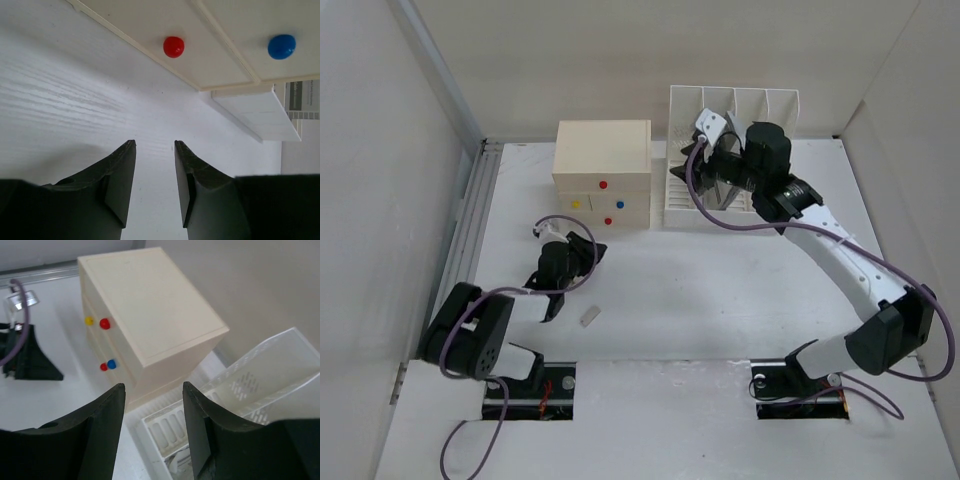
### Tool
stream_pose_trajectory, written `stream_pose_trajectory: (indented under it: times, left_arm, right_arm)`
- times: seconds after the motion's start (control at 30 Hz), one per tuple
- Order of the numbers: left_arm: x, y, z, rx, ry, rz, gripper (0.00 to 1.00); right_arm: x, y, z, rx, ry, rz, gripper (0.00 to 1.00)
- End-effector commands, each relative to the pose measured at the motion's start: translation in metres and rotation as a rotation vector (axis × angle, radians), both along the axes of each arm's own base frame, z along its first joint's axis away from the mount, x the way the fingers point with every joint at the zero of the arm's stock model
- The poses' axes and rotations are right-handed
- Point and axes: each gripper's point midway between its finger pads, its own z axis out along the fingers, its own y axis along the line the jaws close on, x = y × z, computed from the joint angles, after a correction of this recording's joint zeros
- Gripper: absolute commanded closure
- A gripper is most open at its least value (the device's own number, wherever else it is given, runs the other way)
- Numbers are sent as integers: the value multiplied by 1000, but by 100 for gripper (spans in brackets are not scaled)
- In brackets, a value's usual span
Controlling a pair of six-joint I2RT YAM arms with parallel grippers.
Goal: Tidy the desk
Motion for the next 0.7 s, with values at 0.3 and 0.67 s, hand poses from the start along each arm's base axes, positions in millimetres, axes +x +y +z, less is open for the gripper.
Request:
stream_pose_trajectory:
  times: [0.3, 0.67]
  left_arm:
    - [80, -20, 38, -120, -167, -25, 60]
    - [111, -23, 16, -120, -119, -10, 57]
  right_arm:
    - [-23, 10, -15, 35, 77, 170, 45]
    - [-17, 5, -19, 38, 95, 159, 45]
